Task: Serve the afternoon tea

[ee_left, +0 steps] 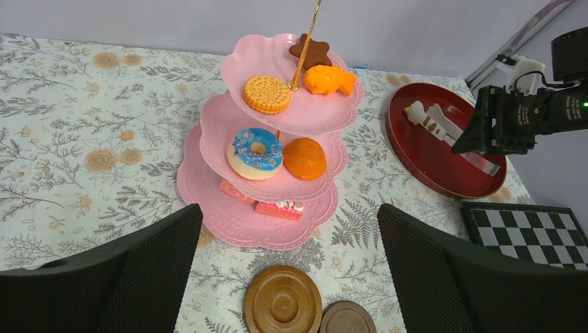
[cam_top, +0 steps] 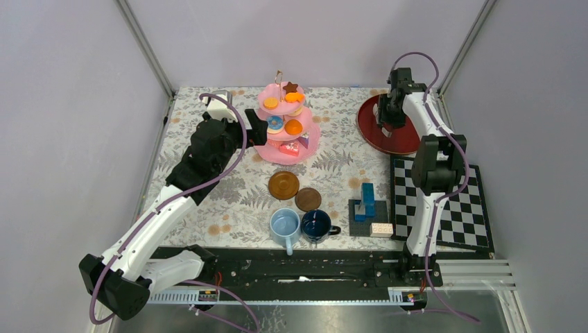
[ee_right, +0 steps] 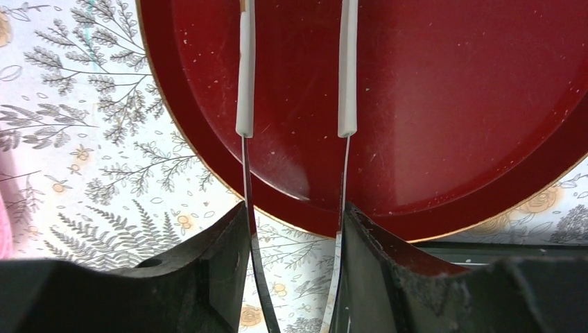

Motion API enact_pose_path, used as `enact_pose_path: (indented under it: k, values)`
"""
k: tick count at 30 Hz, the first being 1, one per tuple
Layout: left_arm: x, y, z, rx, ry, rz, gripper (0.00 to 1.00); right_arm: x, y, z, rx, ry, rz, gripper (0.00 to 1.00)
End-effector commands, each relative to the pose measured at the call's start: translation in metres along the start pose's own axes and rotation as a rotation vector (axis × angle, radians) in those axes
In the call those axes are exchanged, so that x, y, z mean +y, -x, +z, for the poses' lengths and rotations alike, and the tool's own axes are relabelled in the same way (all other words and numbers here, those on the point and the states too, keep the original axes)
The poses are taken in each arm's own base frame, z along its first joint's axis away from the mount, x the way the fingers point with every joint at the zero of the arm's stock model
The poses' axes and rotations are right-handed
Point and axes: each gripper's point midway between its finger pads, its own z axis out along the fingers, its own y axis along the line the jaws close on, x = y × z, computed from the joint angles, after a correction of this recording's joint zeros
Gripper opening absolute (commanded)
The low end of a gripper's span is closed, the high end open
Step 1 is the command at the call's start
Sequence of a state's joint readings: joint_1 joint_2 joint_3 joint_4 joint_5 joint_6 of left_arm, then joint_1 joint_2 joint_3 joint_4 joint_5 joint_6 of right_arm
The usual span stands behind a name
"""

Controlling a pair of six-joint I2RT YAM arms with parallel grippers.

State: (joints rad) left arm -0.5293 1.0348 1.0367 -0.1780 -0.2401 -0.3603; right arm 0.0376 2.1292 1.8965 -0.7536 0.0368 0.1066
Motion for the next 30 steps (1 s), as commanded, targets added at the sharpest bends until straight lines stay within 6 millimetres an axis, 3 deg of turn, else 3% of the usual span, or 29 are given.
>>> enact_pose_path:
  k: [1, 10, 15, 30]
  values:
    - [-0.006, 0.012, -0.001, -0.052, -0.024, -0.015, 0.99, -0.015, 0.014, 0.001, -0.005, -0.034, -0.077, 0.53]
    - [-0.007, 0.010, 0.000, -0.045, -0.027, -0.014, 0.99, -0.007, 0.003, 0.018, 0.062, 0.052, -0.134, 0.54]
    - [-0.006, 0.009, 0.001, -0.040, -0.024, -0.013, 0.99, -0.005, -0.001, 0.017, 0.069, 0.066, -0.133, 0.49]
    - [-0.006, 0.009, 0.001, -0.042, -0.025, -0.014, 0.99, 0.011, 0.019, -0.006, -0.064, 0.139, 0.003, 0.01]
